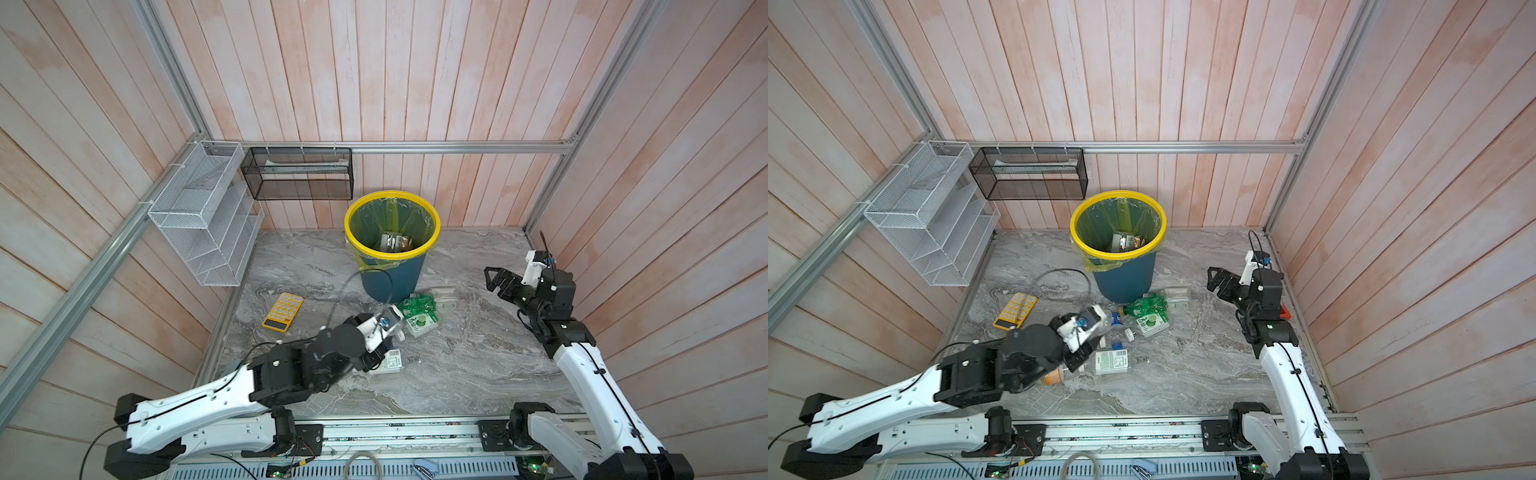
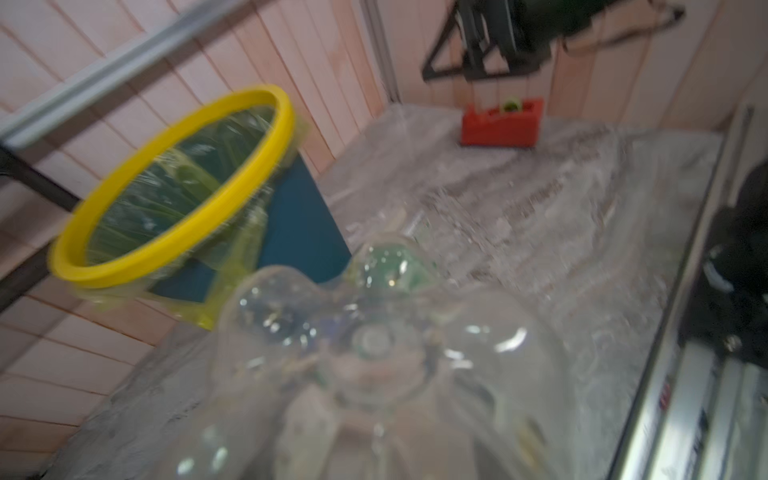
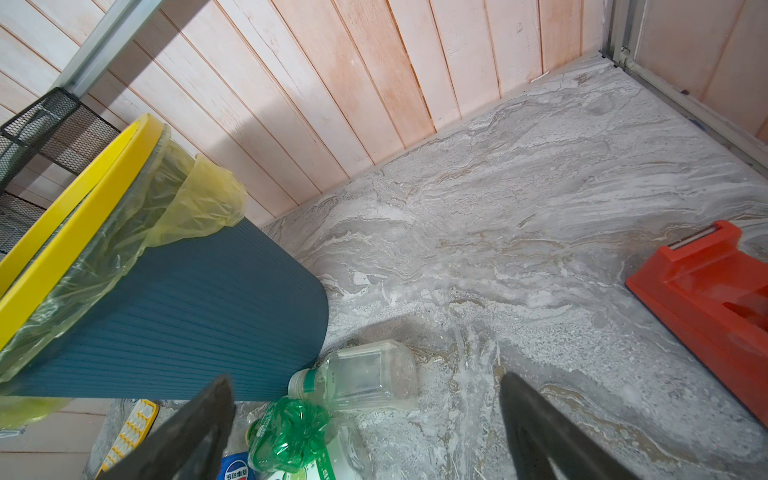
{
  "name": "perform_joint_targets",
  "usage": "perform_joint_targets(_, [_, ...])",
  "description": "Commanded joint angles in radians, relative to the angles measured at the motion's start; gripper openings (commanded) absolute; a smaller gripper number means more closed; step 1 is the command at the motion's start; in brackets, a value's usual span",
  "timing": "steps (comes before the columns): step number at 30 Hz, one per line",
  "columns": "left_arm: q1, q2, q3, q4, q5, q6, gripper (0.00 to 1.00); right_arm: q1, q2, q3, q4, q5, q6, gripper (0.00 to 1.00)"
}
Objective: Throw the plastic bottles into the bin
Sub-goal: 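Lift the orange-labeled bottle over the bin and release it with the left gripper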
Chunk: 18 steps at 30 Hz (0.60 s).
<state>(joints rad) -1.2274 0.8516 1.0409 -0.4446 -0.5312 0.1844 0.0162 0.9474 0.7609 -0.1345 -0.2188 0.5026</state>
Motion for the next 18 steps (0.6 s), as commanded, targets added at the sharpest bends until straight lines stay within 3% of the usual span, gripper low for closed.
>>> perform_joint_targets(1, [0.052, -0.094, -0.047, 0.461, -0.091, 0.162, 0.49, -0.006, -0.032, -0.013, 0.009, -0.001, 0.009, 0.99])
perform_joint_targets(3, [0.105, -0.087, -0.049, 0.589, -0.056, 0.21, 0.52, -0.006, -0.047, -0.015, 0.008, -0.018, 0.0, 0.99])
perform_joint_targets(5, [0.177, -0.024, 0.006, 0.612, 0.001, 0.208, 0.53, -0.006, -0.061, -0.017, 0.006, -0.033, -0.006, 0.99])
perform_joint_targets(10, [0.443, 0.227, 0.221, 0.507, 0.268, -0.003, 0.52, -0.006, -0.081, -0.032, 0.019, -0.059, 0.004, 0.99])
perform_joint_targets(14, [0.612, 0.507, 0.471, 0.342, 0.466, -0.212, 0.58, -0.007, -0.085, -0.025, 0.0, -0.097, -0.009, 0.99])
perform_joint_targets(18, [0.687, 0.761, 0.809, 0.06, 0.585, -0.306, 0.7, -0.006, -0.1, 0.016, -0.095, -0.064, -0.077, 0.99])
